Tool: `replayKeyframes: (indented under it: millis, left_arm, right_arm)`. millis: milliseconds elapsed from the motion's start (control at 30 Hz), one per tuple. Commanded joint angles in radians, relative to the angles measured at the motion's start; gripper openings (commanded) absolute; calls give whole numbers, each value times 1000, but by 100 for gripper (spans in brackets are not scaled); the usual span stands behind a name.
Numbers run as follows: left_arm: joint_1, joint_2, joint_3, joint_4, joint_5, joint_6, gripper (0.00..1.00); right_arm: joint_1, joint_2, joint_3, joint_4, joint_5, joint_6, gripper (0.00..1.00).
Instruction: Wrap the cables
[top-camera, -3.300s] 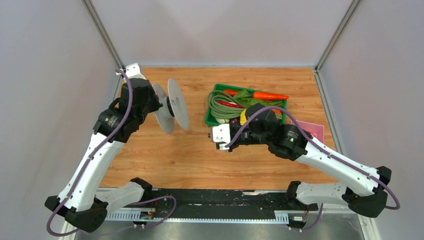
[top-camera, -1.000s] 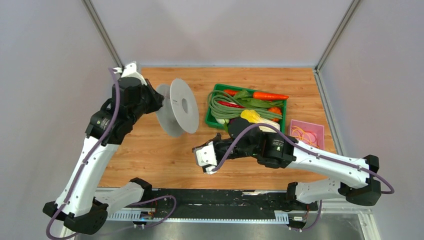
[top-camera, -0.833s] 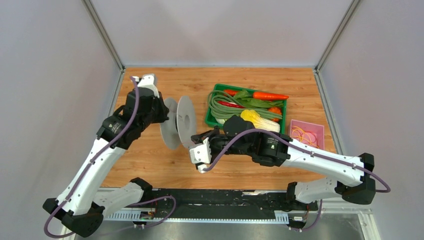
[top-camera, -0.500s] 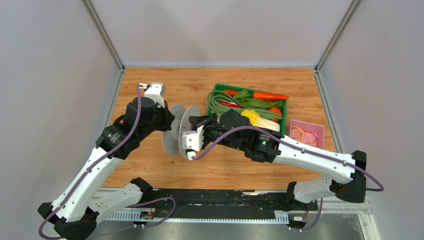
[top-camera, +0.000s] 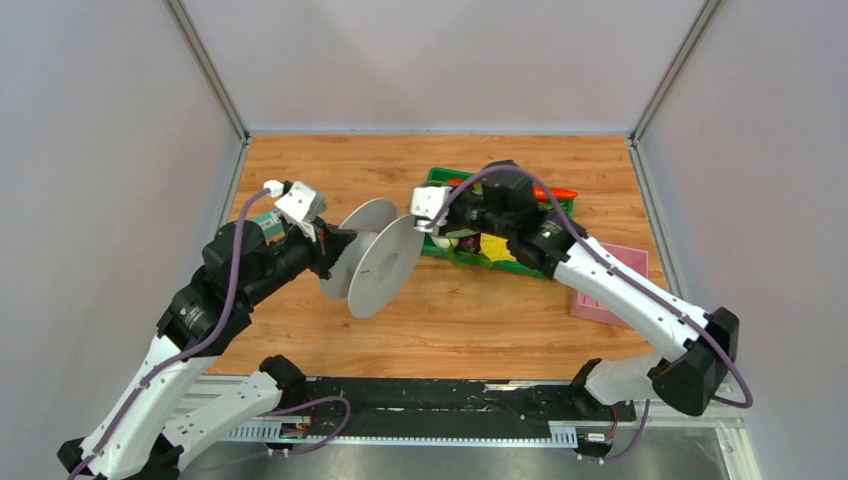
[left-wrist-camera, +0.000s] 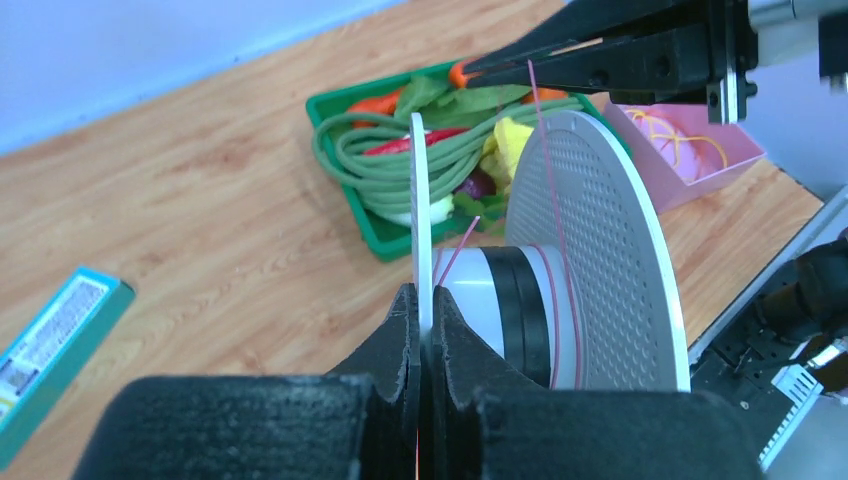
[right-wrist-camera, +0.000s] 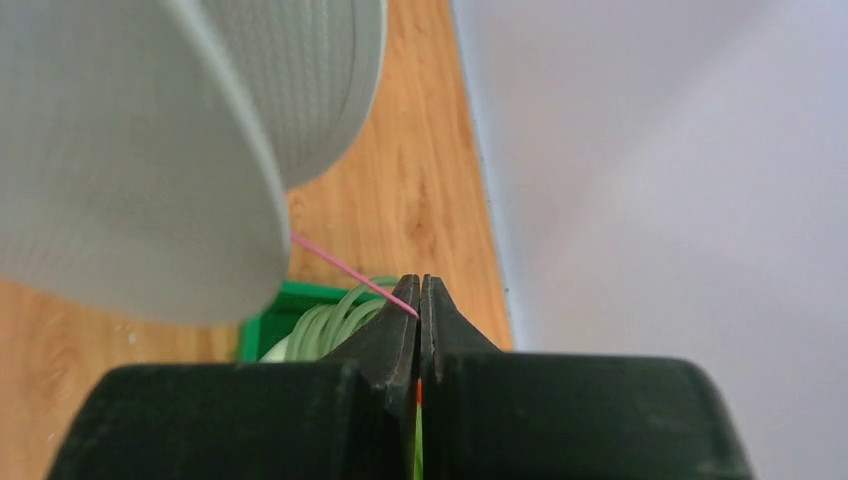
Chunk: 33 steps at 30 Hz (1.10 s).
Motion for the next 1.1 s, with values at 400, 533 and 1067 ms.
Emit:
replayKeyframes:
  millis: [400,533,1067]
  left_arm:
    - [173,12,255,100,352,-239,0]
    - [190,51,299,141,351,-328,0]
    - [239,157,452,62,-158,-539,0]
  right_arm:
    - [-194,-274,-305,-52,-427,422,6]
    - [-183,-275,-334,-17,-445,479,11]
    - [-40,-246,-411,26,-393,648,3]
